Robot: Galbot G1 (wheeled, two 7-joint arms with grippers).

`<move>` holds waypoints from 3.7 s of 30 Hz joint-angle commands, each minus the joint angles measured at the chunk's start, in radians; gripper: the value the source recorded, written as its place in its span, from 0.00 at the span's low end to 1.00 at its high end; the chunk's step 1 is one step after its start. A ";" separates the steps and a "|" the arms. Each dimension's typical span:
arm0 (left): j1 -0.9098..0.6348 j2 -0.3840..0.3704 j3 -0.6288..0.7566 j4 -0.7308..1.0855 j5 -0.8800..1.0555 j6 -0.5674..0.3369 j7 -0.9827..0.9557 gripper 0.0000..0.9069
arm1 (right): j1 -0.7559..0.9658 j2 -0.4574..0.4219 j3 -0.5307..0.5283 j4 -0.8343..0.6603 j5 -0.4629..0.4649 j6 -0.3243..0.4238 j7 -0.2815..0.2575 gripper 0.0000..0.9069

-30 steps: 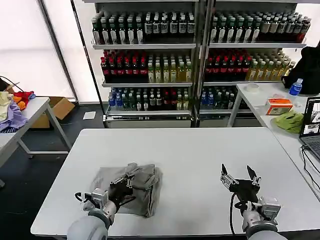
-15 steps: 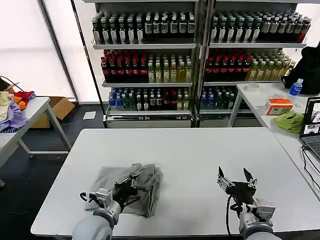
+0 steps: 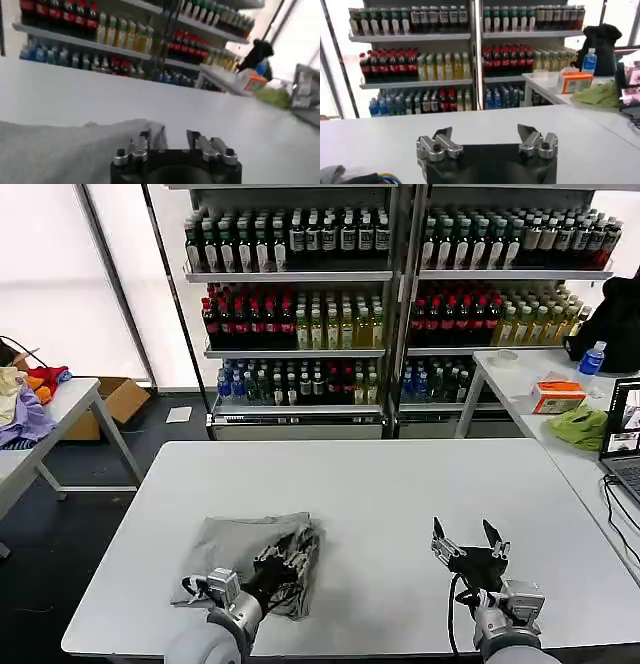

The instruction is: Fold and organize the clothes.

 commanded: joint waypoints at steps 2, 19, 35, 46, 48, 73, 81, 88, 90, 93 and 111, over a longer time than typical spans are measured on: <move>-0.014 -0.009 -0.076 -0.172 -0.446 0.009 -0.144 1.00 | 0.024 -0.015 -0.015 -0.009 0.000 -0.001 0.001 1.00; 0.083 0.115 -0.338 0.018 0.175 -0.065 -0.067 1.00 | 0.070 -0.043 -0.086 -0.033 0.017 0.001 -0.006 1.00; 0.085 0.104 -0.321 0.101 0.184 -0.063 -0.044 1.00 | 0.024 -0.045 -0.055 0.002 0.016 0.005 -0.006 1.00; 0.091 0.107 -0.308 0.116 0.173 -0.030 -0.027 1.00 | 0.004 -0.035 -0.054 0.018 0.003 0.010 -0.006 1.00; 0.088 0.109 -0.309 0.121 0.166 -0.027 -0.024 0.88 | 0.002 -0.037 -0.052 0.020 0.004 0.010 -0.006 1.00; 0.094 0.104 -0.321 0.136 0.093 0.003 -0.007 0.01 | 0.017 -0.048 -0.036 0.028 0.016 0.010 -0.003 1.00; 0.106 0.194 -0.525 0.087 0.058 -0.011 0.000 0.01 | 0.048 -0.055 -0.029 0.020 0.046 0.008 0.005 1.00; 0.095 0.415 -0.762 0.121 0.032 -0.026 0.016 0.01 | 0.071 -0.050 -0.052 0.018 0.047 0.002 0.009 1.00; 0.089 0.464 -0.808 0.143 0.042 -0.031 0.023 0.01 | 0.071 -0.049 -0.056 0.017 0.047 0.003 0.009 1.00; 0.094 0.504 -0.843 0.141 0.043 -0.028 0.032 0.01 | 0.071 -0.047 -0.059 0.015 0.047 0.003 0.009 1.00; 0.138 0.212 -0.380 -0.114 0.091 -0.007 -0.025 0.01 | 0.042 -0.027 -0.033 0.006 0.018 0.002 0.012 1.00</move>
